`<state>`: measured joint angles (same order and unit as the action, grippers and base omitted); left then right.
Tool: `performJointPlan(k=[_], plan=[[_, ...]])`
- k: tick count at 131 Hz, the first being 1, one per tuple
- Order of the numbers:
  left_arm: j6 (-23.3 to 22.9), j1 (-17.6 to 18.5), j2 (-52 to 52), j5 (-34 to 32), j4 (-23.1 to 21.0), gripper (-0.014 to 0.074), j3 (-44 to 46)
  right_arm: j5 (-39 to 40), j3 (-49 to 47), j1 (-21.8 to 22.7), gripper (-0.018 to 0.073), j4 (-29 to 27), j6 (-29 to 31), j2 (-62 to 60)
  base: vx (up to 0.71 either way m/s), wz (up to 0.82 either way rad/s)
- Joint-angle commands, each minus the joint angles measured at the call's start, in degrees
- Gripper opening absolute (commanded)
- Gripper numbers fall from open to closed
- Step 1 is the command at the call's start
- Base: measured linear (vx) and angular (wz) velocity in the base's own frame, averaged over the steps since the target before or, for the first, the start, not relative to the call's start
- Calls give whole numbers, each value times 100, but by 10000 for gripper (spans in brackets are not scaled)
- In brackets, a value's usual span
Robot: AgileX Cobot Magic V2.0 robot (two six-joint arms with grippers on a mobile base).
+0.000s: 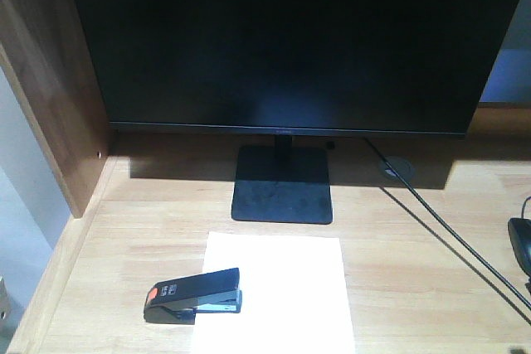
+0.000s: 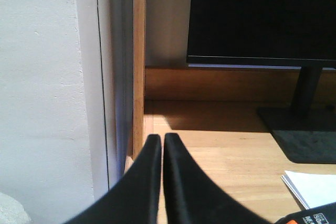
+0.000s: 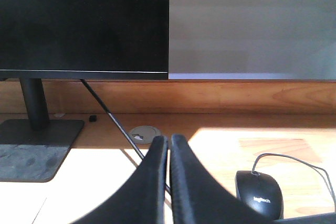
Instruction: Grab stapler and paper to desk for stapling
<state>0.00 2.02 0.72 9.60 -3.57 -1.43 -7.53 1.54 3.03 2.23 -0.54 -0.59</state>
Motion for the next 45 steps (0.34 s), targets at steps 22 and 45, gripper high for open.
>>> performJointPlan(k=[22,45], plan=[[-38,-5,89,-436,-50,-6,-56,409,30,26,-3,1,54,-59,0,0],[-38,-5,89,-436,-50,-6,-56,409,30,26,-3,1,54,-59,0,0]])
